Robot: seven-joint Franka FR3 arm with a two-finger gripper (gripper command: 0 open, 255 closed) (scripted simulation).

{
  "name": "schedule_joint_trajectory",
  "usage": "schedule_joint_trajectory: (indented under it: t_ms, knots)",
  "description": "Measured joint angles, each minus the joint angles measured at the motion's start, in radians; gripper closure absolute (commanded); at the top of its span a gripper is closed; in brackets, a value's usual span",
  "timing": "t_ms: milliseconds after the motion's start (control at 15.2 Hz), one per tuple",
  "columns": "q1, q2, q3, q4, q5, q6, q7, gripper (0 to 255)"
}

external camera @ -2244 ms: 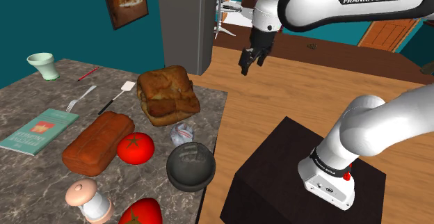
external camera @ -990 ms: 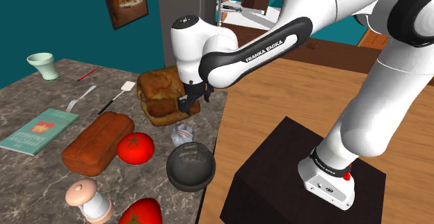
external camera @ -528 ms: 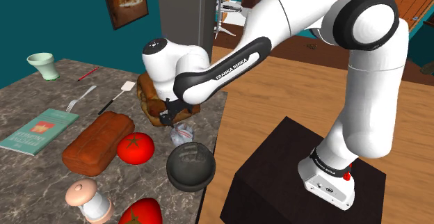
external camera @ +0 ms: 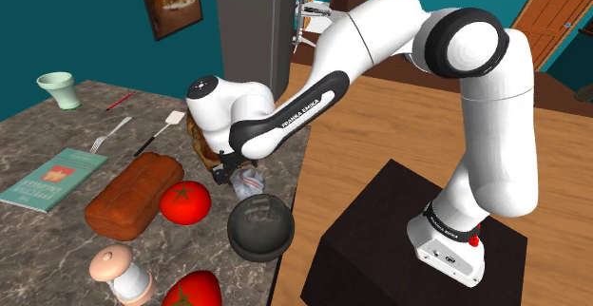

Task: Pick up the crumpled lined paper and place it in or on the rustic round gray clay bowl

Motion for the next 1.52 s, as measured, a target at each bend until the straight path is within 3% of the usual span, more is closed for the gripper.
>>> schedule_joint_trajectory:
  t_ms: [528, 594, 1518]
  knots:
    - [-0.001, 0.012, -0.007, -0.016, -0.011, 0.027, 0.008, 0]
    - [-0.001, 0.012, -0.007, -0.016, -0.011, 0.027, 0.008, 255]
    - [-0.008, -0.013, 0.002, -0.011, 0.004, 0.0, -0.006, 255]
